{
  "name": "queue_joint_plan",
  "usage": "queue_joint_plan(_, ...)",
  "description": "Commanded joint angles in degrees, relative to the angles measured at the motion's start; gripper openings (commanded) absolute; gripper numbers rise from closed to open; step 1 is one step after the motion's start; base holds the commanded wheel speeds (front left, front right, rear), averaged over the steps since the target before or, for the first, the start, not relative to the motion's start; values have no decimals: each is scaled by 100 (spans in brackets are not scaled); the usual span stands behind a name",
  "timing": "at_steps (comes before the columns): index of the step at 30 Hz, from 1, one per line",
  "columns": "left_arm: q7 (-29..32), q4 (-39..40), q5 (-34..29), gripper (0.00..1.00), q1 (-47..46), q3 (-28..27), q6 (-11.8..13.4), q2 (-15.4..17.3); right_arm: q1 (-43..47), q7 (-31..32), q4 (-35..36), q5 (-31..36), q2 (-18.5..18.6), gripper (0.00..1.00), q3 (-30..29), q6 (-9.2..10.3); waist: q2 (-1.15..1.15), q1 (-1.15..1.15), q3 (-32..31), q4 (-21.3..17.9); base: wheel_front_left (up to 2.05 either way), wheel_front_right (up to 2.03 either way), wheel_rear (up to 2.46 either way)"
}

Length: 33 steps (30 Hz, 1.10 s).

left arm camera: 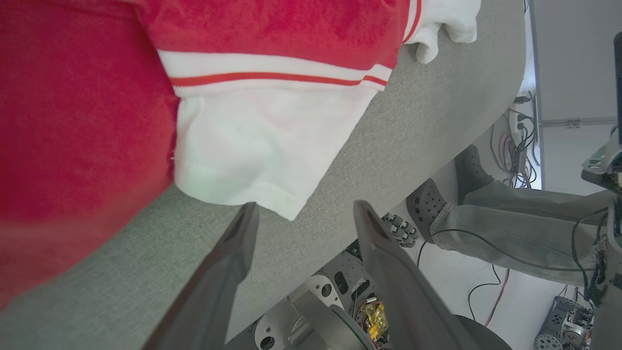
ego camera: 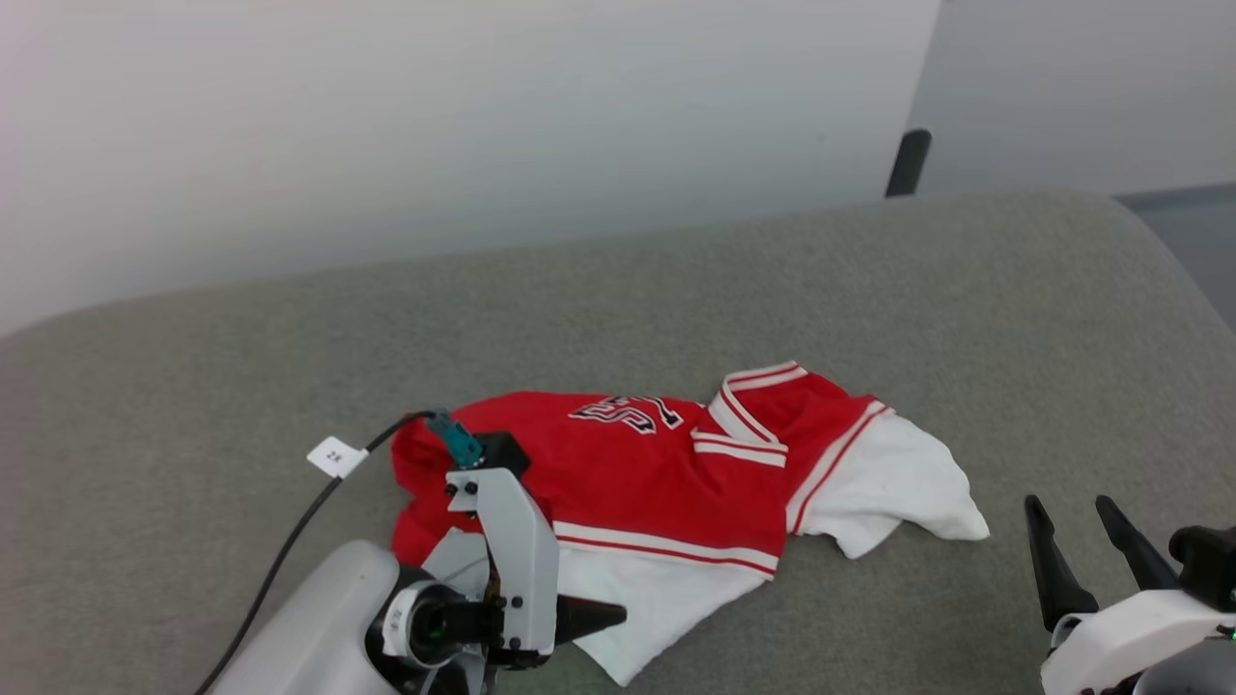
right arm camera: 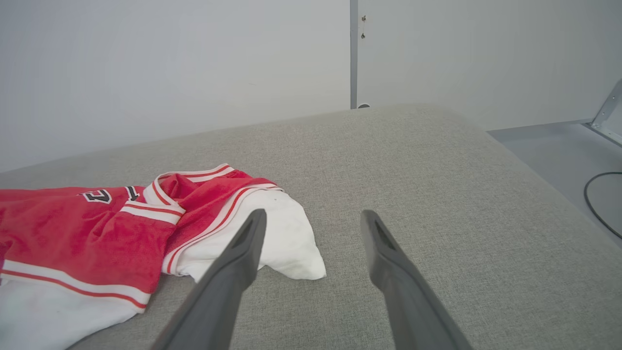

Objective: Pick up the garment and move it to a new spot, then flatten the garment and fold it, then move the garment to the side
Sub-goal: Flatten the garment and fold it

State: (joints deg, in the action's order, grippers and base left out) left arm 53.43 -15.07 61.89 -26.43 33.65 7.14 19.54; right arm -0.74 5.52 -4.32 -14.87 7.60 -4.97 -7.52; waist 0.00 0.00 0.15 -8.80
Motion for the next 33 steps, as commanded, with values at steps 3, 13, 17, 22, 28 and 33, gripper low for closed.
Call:
queue_joint_plan(3,-30,-115,-143,100,-24,81,-16,42,-175,-53,35,-43,-26,100,67,6,0,0,344,-263,0,0,0)
queue_joint_plan(13,-518,-1023,-680,100,-327,217,-9,98,-659,-236,-92,-189,-96,100,344,6,0,0,1076,-689,0,0,0)
queue_joint_plan(17,-554,-1414,-594,100,-312,197,41,-63,-792,-312,-156,-239,-104,100,401,6,0,0,1247,-794,0,0,0)
queue_joint_plan(22,-514,-1865,-526,20,-207,298,43,-284,-923,-367,-254,-297,-89,100,383,6,0,0,1337,-819,0,0,0)
queue_joint_plan(28,-260,-2058,-285,0,-281,251,9,-480,-985,-404,-402,-302,-43,100,327,6,0,0,1272,-692,0,0,0)
queue_joint_plan(33,254,-1775,-255,0,-516,247,58,-166,-881,-366,-466,-317,16,100,256,6,0,0,1029,-475,0,0,0)
